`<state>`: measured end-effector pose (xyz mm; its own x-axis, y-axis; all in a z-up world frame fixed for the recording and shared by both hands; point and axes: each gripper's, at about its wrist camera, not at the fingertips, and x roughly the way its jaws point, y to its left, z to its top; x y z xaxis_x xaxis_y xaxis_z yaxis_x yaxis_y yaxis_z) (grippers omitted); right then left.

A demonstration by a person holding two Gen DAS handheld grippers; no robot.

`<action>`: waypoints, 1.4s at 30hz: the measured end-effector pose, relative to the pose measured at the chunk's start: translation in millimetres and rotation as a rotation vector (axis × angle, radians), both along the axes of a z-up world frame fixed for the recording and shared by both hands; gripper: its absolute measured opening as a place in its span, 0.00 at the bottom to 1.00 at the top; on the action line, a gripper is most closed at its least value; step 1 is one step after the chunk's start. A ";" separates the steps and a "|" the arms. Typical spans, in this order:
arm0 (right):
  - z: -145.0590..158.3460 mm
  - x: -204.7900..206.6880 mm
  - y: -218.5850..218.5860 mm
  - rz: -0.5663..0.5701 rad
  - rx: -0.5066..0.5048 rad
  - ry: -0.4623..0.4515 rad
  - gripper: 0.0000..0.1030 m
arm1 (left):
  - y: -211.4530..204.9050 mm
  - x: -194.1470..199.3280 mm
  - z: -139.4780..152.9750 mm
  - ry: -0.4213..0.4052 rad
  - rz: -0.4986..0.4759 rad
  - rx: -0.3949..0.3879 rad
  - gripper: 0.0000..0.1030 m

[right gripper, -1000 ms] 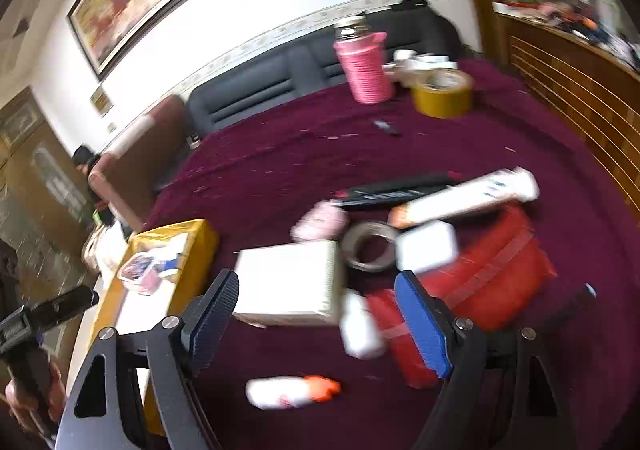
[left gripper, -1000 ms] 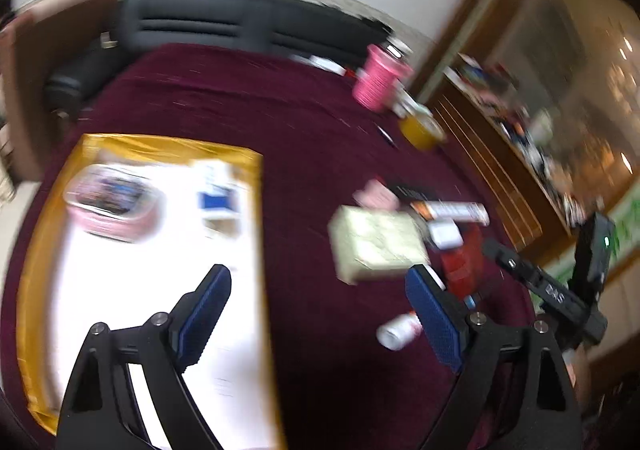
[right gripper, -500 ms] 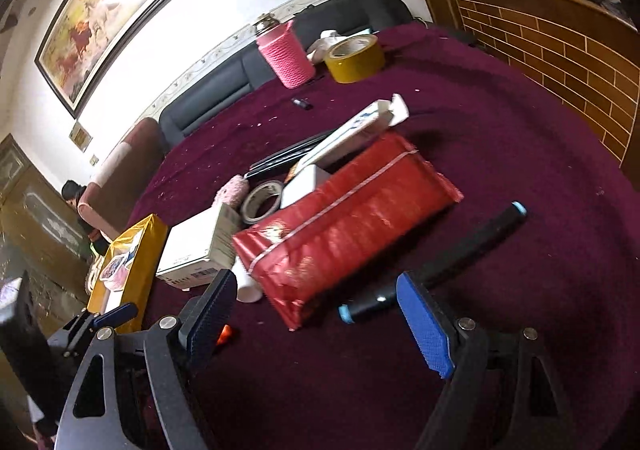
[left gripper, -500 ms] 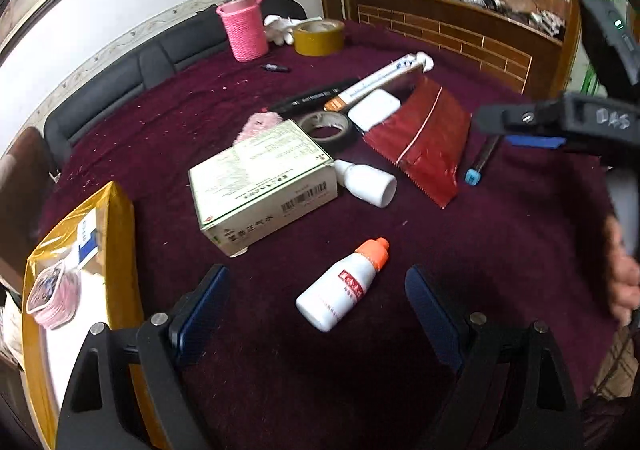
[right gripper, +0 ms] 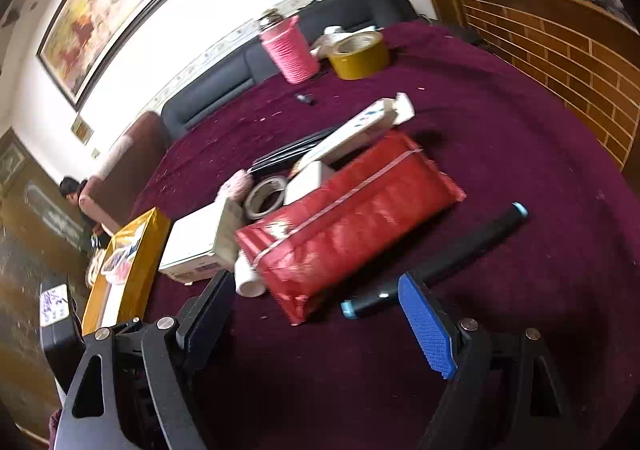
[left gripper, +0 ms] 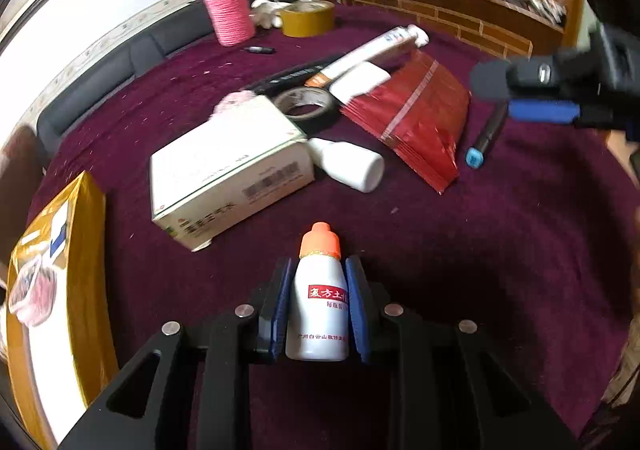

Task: Organize objects
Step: 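Grasp the white medicine box with the right tool while the left tool holds the bottle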

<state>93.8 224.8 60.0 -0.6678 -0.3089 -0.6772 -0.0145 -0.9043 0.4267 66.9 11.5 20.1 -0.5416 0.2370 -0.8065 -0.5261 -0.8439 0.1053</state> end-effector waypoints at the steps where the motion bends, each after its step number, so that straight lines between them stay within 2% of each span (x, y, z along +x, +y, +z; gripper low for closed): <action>1: 1.0 -0.9 -5.2 0.011 0.008 0.000 0.85 | -5.1 1.2 4.1 -0.001 0.014 0.020 0.25; 8: 9.1 -16.2 -37.0 0.071 0.034 -0.008 0.85 | -55.5 20.5 34.2 -0.030 0.119 0.212 0.25; 12: 26.5 -43.3 -65.6 0.135 0.054 0.002 0.85 | -86.3 25.0 45.3 -0.052 0.183 0.327 0.25; 16: 29.2 -83.9 -103.0 0.206 0.083 -0.057 0.85 | -108.7 31.6 52.4 -0.033 0.223 0.364 0.25; 20: 20.4 -106.7 -130.6 0.253 0.088 -0.128 0.85 | -131.1 43.1 61.2 0.004 0.240 0.375 0.25; 25: 19.4 -123.2 -137.5 0.242 0.130 -0.120 0.85 | -155.4 49.3 66.5 0.021 0.253 0.423 0.25; 29: 7.4 -150.4 -131.2 0.221 0.074 -0.162 0.85 | -163.8 46.8 64.2 0.017 0.272 0.451 0.25; 32: -10.2 -159.3 -132.5 0.242 -0.011 -0.251 0.87 | -167.7 47.6 61.8 0.009 0.283 0.461 0.25; 35: -20.3 -145.0 -147.8 0.388 -0.145 -0.325 0.87 | -174.6 48.2 60.7 -0.006 0.296 0.472 0.25; 37: -23.3 -128.9 -164.9 0.546 -0.216 -0.382 0.87 | -179.9 47.3 60.3 -0.013 0.305 0.483 0.25; 38: -20.7 -122.2 -170.1 0.584 -0.202 -0.380 0.87 | -182.4 47.3 60.4 -0.014 0.308 0.488 0.25; 39: -14.7 -116.5 -173.6 0.587 -0.138 -0.351 0.87 | -185.0 47.3 60.5 -0.015 0.315 0.493 0.25; 42: 6.9 -105.1 -192.0 0.538 0.215 -0.189 0.90 | -191.3 48.4 61.0 -0.005 0.339 0.489 0.25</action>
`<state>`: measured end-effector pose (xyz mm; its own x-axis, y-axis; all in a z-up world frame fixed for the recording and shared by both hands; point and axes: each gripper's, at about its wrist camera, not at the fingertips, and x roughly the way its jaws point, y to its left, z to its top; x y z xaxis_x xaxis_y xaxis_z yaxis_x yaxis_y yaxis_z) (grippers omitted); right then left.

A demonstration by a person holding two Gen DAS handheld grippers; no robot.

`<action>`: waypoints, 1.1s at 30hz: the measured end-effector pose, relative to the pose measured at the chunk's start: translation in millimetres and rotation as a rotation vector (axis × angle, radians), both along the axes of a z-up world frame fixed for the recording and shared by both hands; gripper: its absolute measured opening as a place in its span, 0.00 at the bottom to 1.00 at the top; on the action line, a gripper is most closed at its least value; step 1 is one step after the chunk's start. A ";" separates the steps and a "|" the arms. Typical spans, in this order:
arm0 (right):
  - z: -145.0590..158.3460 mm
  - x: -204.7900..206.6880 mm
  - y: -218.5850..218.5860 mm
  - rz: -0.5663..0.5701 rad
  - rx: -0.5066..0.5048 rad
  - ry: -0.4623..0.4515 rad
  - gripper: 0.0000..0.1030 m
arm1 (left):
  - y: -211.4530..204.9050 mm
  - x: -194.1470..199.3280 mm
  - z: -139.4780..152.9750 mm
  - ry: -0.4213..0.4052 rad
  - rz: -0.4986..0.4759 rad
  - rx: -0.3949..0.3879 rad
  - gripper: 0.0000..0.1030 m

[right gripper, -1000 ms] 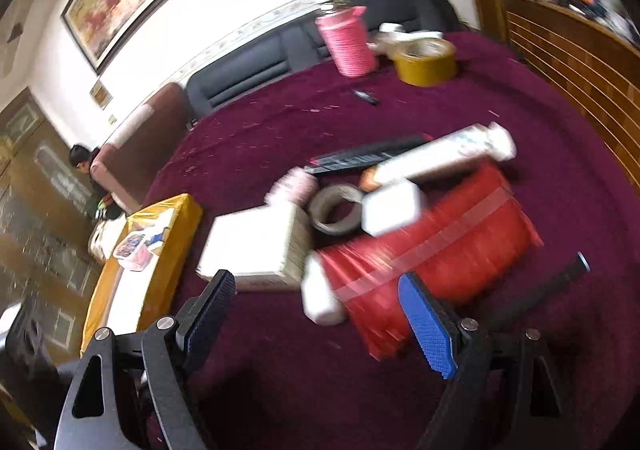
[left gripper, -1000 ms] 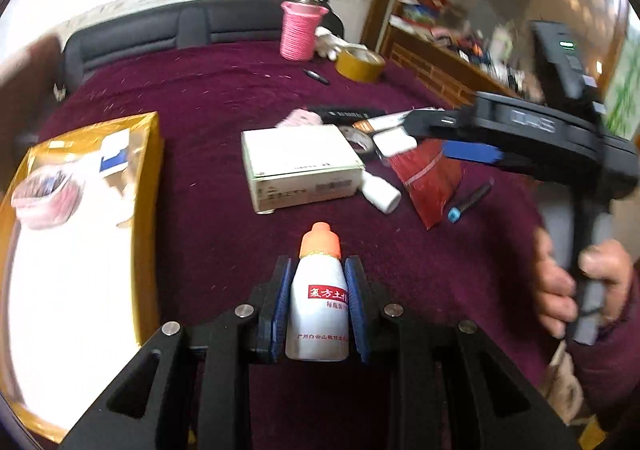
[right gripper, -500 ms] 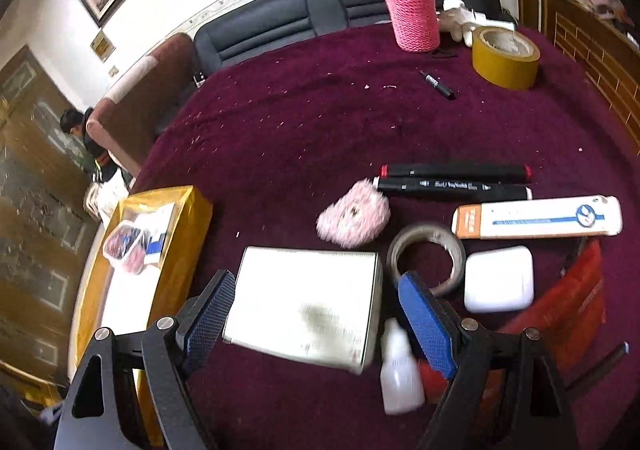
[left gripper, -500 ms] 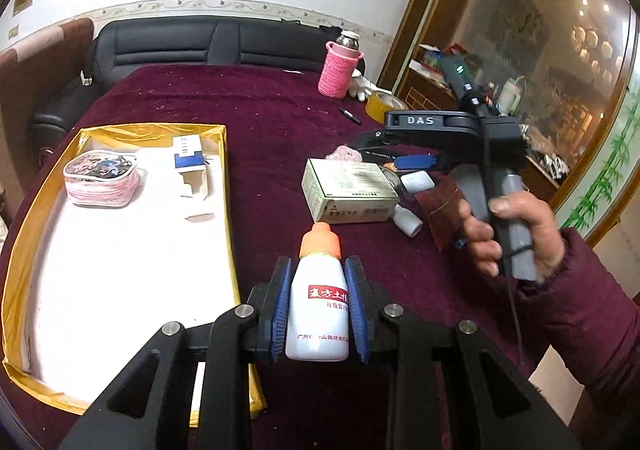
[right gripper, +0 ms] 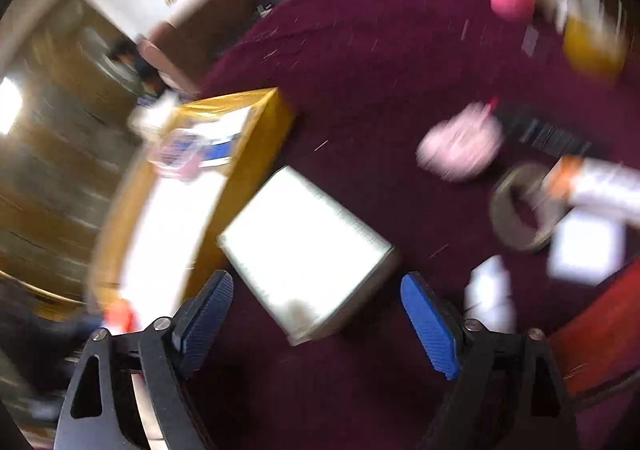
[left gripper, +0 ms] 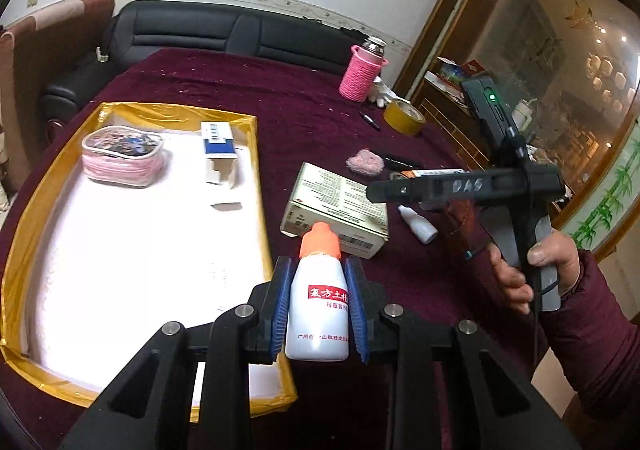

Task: Organize objects
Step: 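Grasp the white medicine box with the right tool while the left tool holds the bottle, then place the bottle with the left tool while the right tool places the white box in the tray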

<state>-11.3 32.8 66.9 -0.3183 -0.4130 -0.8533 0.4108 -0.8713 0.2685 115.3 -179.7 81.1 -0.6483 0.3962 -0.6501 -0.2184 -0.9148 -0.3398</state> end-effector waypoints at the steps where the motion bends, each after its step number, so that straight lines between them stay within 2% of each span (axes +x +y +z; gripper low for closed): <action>1: 2.4 1.5 -7.0 0.007 0.052 0.046 0.90 | -2.9 0.7 0.3 0.001 0.011 -0.003 0.25; 5: 2.4 4.1 -42.4 0.098 0.177 0.163 0.90 | -19.5 4.1 2.6 -0.001 0.061 -0.011 0.25; 10: -19.2 0.2 -83.2 0.263 0.321 0.191 0.92 | -42.9 8.0 1.4 -0.021 0.123 -0.022 0.25; 13: -37.3 -2.3 -93.4 0.284 0.384 0.189 0.91 | -57.0 10.7 -0.3 -0.027 0.157 -0.027 0.25; 17: -28.7 -6.3 -83.2 0.204 0.292 0.175 0.73 | -72.7 9.0 0.2 -0.037 0.186 -0.055 0.25; 21: -9.5 -9.6 -72.4 0.131 0.239 0.179 0.73 | -87.1 -1.9 1.1 -0.047 0.208 -0.094 0.25; 25: 22.4 -3.5 -71.7 0.096 0.156 0.197 0.73 | -98.0 -21.0 0.4 -0.066 0.219 -0.156 0.25; 28: 41.2 2.5 -84.4 0.113 0.060 0.163 0.73 | -106.0 -44.7 -6.5 -0.105 0.220 -0.193 0.25; 33: 43.0 11.2 -122.2 0.177 -0.028 0.089 0.73 | -120.2 -91.0 -28.1 -0.198 0.243 -0.200 0.25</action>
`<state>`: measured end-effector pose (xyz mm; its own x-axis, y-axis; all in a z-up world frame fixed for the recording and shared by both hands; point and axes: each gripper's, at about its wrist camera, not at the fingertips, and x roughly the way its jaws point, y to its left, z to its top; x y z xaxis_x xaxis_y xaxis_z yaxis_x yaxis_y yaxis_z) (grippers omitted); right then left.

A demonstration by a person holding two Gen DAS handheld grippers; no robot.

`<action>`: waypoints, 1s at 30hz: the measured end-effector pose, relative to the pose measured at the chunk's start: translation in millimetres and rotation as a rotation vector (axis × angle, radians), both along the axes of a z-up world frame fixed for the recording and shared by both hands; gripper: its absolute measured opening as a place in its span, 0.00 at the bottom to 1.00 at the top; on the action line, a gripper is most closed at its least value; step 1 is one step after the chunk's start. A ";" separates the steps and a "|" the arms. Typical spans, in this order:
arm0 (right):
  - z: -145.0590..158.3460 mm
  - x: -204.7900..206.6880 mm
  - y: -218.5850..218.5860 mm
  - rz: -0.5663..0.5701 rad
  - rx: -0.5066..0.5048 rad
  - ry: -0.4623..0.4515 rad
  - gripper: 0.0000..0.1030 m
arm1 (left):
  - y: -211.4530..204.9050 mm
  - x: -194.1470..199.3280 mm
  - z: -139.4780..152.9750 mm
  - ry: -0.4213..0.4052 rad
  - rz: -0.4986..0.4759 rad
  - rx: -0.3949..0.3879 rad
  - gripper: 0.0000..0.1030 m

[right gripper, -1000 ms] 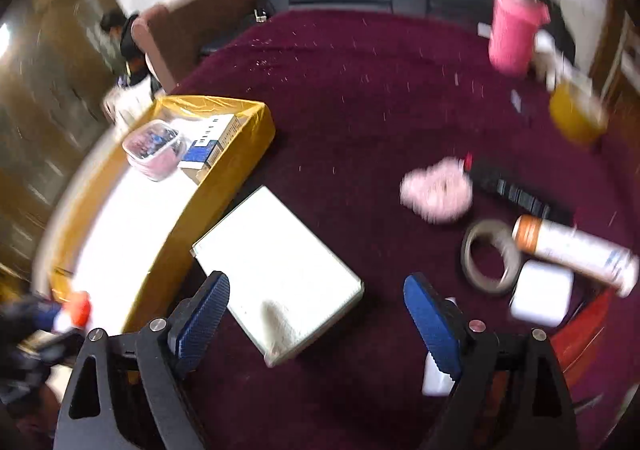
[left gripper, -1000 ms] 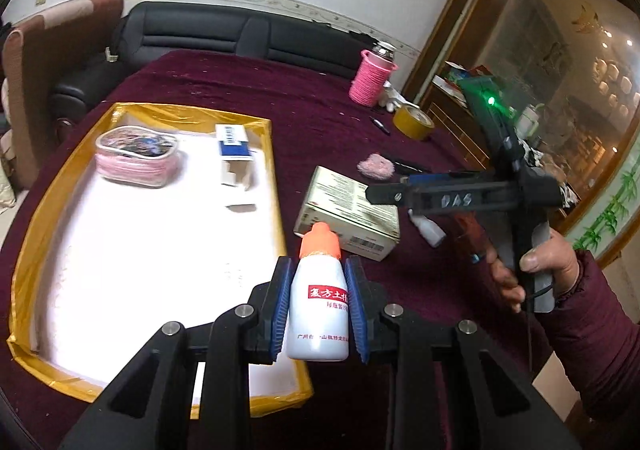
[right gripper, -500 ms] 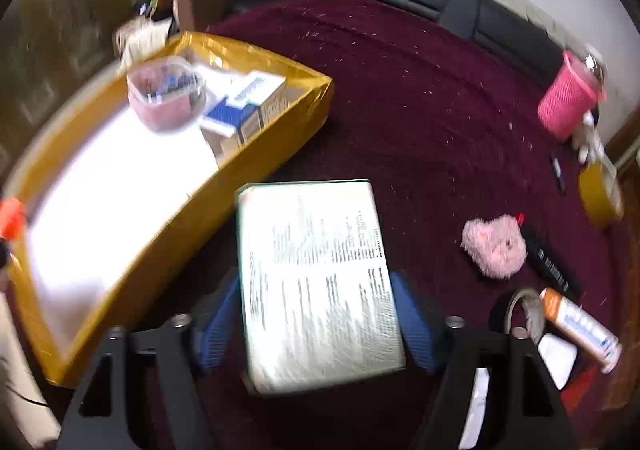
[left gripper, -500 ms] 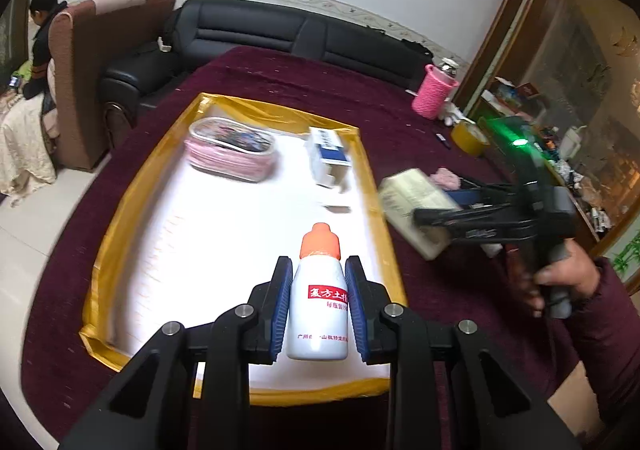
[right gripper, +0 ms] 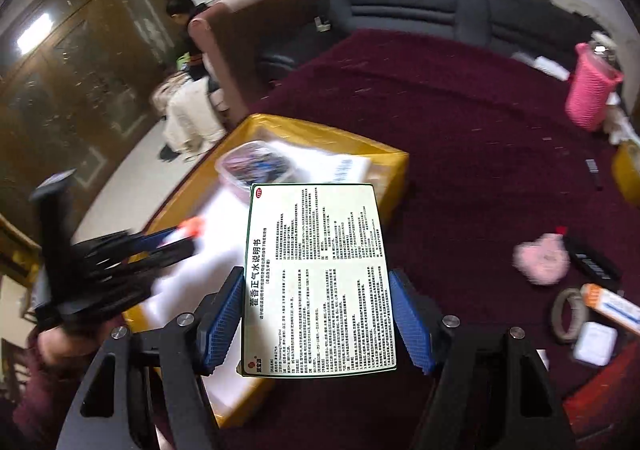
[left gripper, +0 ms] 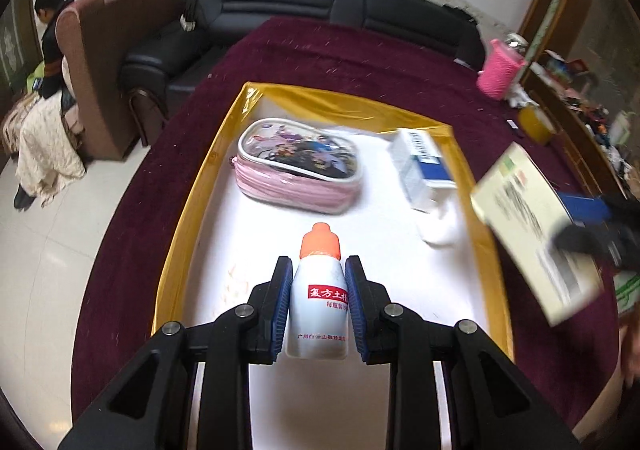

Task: Organize objects
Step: 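Place the bottle with the left tool while the right tool places the white box in the tray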

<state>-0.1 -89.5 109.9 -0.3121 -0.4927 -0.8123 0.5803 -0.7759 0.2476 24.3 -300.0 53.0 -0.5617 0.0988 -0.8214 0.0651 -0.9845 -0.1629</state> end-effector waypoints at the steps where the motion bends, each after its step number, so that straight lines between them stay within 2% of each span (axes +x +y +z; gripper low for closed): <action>1: -1.9 1.8 -9.3 0.012 -0.001 -0.006 0.73 | -2.8 -7.0 -2.8 -0.008 0.011 -0.003 0.25; 10: -13.9 7.6 -54.4 0.061 -0.036 -0.065 0.74 | -20.4 -39.8 -15.1 -0.041 0.066 -0.016 0.25; 13: -24.7 6.4 -62.8 0.053 -0.027 -0.078 0.74 | -28.4 -49.4 -21.1 -0.067 0.075 0.034 0.25; 18: -41.1 2.9 -64.5 0.026 -0.021 -0.121 0.74 | -28.3 -55.4 -22.9 -0.067 0.075 0.064 0.26; 23: -46.2 4.4 -70.3 0.015 0.034 -0.103 0.74 | -32.4 -44.3 -24.1 -0.038 0.095 0.136 0.36; 26: -50.9 5.7 -77.1 0.008 0.097 -0.084 0.74 | -22.3 -41.7 -28.4 -0.053 0.093 0.123 0.46; 30: -60.7 1.3 -82.2 -0.009 0.155 -0.080 0.74 | -16.1 -35.0 -29.2 -0.054 0.105 0.105 0.50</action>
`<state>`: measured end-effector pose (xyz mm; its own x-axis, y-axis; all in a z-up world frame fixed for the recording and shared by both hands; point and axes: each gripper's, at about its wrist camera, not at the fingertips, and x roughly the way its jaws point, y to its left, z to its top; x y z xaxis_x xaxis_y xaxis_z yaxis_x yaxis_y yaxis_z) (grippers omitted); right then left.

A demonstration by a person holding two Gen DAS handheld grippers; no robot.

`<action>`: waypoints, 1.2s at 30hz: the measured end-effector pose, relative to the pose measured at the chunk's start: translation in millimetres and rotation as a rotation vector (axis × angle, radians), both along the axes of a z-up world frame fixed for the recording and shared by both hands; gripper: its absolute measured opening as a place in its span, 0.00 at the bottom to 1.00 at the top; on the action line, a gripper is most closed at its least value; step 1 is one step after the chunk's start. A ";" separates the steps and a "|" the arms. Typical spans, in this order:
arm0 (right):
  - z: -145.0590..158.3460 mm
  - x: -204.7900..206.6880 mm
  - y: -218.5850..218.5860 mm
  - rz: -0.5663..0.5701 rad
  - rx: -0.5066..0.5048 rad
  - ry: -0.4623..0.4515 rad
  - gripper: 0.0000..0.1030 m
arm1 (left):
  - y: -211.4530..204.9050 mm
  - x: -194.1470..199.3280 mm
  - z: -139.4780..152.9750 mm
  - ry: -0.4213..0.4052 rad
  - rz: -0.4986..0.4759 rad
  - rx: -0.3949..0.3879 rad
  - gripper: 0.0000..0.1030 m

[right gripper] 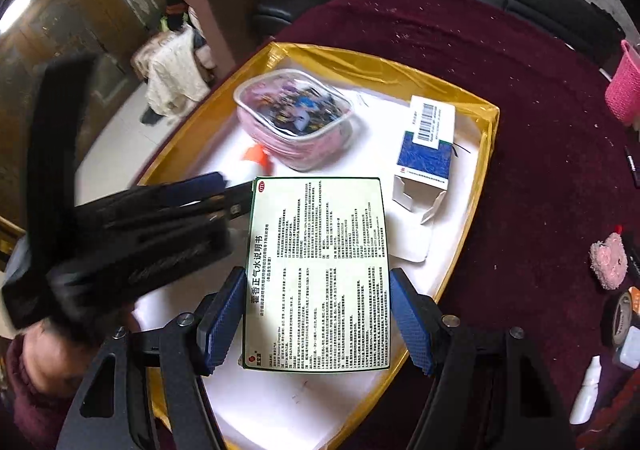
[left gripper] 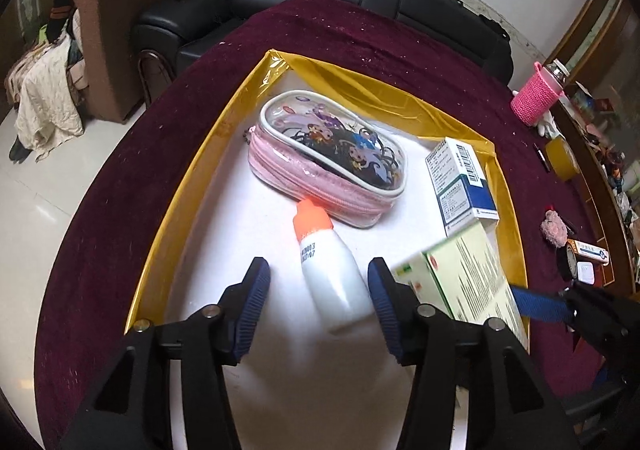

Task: Organize objects
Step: 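Place the bottle with the left tool while the right tool places the white box in the tray, then grasp the pink plush toy with the left tool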

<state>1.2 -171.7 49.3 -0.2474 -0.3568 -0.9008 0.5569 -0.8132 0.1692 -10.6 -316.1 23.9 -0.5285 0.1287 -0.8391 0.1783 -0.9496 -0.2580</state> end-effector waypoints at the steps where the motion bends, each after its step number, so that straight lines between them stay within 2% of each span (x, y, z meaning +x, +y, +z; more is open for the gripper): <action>1: -0.5 -0.9 -0.6 -0.003 0.009 0.008 0.74 | -1.2 1.8 -0.2 0.002 0.007 0.010 0.50; 5: -1.0 -1.4 -9.6 0.006 0.079 0.070 0.74 | -6.0 13.5 -0.4 0.018 0.027 0.072 0.50; 8: -2.5 -1.6 -16.4 0.018 0.109 0.110 0.73 | -11.5 20.5 -0.2 0.037 0.026 0.153 0.52; 11: -5.0 -6.6 -21.9 0.006 0.122 0.133 0.73 | -13.3 29.5 11.2 0.116 -0.012 0.204 0.58; 15: -7.2 -16.2 -25.5 -0.012 0.109 0.155 0.74 | -12.4 50.5 37.4 0.223 -0.022 0.176 0.69; 17: -6.5 -14.8 -26.0 -0.005 0.107 0.167 0.75 | -13.8 60.3 49.1 0.248 -0.004 0.168 0.77; 20: 2.7 -1.5 -24.6 0.003 0.126 0.215 0.76 | -20.9 74.2 64.7 0.275 0.026 0.149 0.83; 24: 29.3 30.6 -15.0 0.022 0.135 0.319 0.83 | -25.2 91.3 74.1 0.270 0.069 0.111 0.84; 29: 59.5 72.4 10.7 0.029 0.171 0.480 0.90 | -20.4 104.9 77.1 0.240 0.082 0.116 0.84; 36: 75.2 96.9 60.1 -0.033 0.178 0.522 0.91 | 26.8 110.9 89.1 0.237 0.007 0.089 0.84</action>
<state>98.1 -111.6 124.5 -0.6862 -0.1950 -0.7008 0.5035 -0.8227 -0.2640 100.3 -289.2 113.0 -0.7101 0.1928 -0.6772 0.1090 -0.9201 -0.3762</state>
